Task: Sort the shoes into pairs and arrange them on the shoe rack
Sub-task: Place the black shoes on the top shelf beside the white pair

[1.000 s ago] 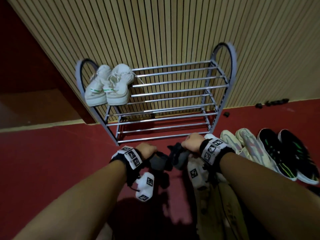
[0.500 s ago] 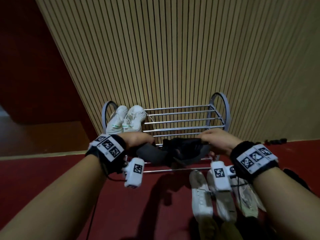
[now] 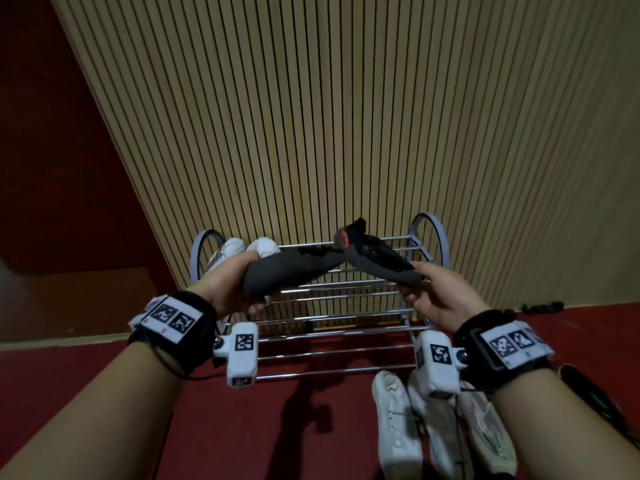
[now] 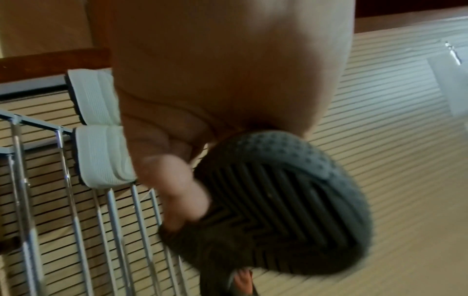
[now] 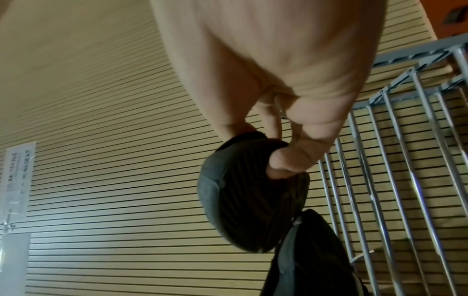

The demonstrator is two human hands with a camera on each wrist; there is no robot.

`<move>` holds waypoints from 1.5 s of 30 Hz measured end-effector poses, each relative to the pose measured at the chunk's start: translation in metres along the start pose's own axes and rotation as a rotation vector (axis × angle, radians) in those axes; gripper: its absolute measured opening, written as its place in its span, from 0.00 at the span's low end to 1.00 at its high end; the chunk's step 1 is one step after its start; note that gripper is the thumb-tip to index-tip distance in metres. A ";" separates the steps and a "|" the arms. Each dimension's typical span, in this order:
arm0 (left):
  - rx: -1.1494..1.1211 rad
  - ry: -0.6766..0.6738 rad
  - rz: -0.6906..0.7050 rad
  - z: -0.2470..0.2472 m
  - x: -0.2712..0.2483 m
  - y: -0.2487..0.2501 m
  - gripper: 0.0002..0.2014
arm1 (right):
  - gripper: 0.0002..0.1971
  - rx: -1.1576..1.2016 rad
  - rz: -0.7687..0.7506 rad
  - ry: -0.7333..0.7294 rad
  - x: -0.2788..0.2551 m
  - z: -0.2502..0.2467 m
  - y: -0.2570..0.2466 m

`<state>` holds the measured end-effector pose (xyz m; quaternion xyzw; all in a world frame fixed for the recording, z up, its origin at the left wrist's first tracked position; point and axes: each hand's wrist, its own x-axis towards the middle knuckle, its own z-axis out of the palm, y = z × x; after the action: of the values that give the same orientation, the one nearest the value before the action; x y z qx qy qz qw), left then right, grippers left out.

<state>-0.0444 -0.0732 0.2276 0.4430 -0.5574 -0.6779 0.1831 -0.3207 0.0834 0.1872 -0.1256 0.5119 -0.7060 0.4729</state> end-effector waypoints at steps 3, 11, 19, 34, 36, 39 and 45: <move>-0.029 0.120 0.055 0.011 0.014 -0.003 0.14 | 0.09 0.007 -0.044 0.001 0.012 0.007 0.005; 0.279 0.407 0.306 0.040 0.071 -0.022 0.05 | 0.13 -0.146 -0.092 0.071 0.062 0.006 0.030; 0.554 0.525 0.291 0.056 0.127 -0.043 0.16 | 0.16 -0.369 -0.162 0.043 0.106 0.014 0.051; 1.079 0.477 0.158 0.043 0.153 -0.052 0.28 | 0.13 -0.662 -0.302 0.015 0.145 0.037 0.084; 1.163 0.440 0.131 0.043 0.148 -0.053 0.41 | 0.10 -0.724 -0.332 0.006 0.144 0.037 0.087; 1.171 0.412 0.168 0.043 0.145 -0.058 0.43 | 0.11 -0.732 -0.340 -0.007 0.140 0.037 0.089; 1.054 0.386 0.199 0.042 0.145 -0.066 0.36 | 0.16 -0.677 -0.330 0.014 0.138 0.038 0.094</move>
<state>-0.1403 -0.1359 0.1092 0.5354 -0.8159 -0.1945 0.0988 -0.3168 -0.0517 0.0824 -0.3508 0.6925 -0.5642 0.2812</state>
